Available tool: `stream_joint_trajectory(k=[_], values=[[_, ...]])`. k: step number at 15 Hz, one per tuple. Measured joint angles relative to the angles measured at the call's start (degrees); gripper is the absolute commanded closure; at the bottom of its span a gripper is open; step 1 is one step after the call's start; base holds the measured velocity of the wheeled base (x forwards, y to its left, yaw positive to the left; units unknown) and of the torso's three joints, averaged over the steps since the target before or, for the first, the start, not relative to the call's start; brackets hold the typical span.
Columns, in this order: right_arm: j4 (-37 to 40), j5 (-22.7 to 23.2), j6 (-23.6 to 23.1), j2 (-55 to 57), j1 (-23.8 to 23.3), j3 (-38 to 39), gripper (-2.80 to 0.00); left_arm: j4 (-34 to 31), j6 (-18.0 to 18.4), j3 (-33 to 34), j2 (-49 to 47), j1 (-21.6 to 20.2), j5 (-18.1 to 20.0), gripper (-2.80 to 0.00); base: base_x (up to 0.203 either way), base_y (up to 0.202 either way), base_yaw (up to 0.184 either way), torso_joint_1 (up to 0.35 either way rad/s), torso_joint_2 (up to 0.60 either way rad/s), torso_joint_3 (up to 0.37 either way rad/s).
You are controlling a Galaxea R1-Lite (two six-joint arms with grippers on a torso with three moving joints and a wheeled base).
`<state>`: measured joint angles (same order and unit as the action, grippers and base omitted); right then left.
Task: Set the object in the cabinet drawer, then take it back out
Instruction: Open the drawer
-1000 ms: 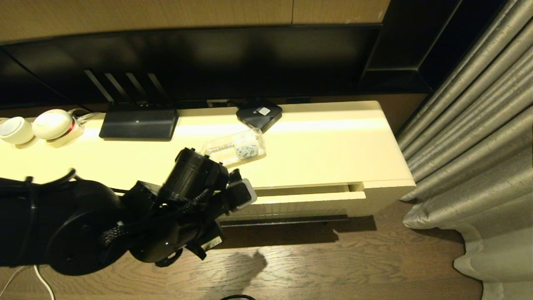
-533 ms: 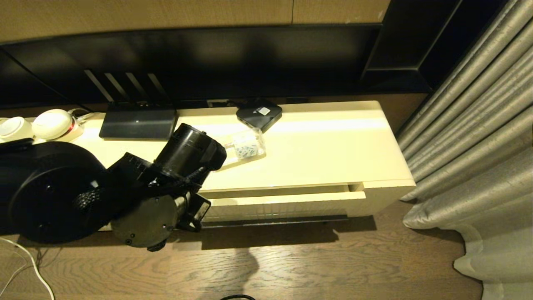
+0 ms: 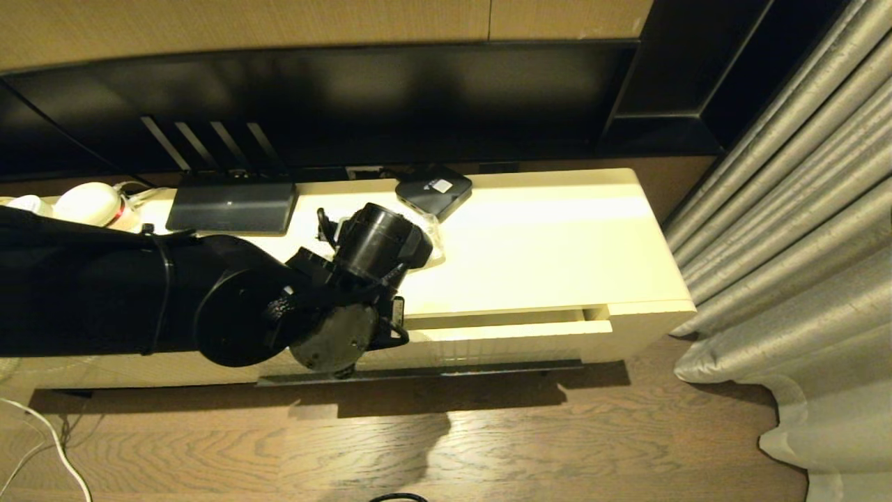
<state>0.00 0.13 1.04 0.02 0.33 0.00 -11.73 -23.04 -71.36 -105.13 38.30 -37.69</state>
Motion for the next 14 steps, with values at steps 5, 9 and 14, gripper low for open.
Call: stream_joint_trajectory(k=[5, 9, 14], values=[[0.00, 0.02, 0.00, 0.00, 0.00, 0.00, 0.00, 2.17, -1.54, -0.85, -2.64, -0.22, 5.23, 0.00, 0.000, 0.000, 0.000, 0.000, 0.00, 0.000], [0.00, 0.02, 0.01, 0.00, -0.02, 0.00, 0.00, 2.22, -2.82, -1.40, -4.65, -1.18, 6.35, 0.00, 0.000, 0.000, 0.000, 0.000, 0.00, 0.000], [0.00, 0.00, 0.00, 0.00, -0.02, 0.00, 0.00, 3.18, -4.41, -2.50, -7.30, -2.12, 7.40, 0.00, 0.000, 0.000, 0.000, 0.000, 0.00, 0.000]])
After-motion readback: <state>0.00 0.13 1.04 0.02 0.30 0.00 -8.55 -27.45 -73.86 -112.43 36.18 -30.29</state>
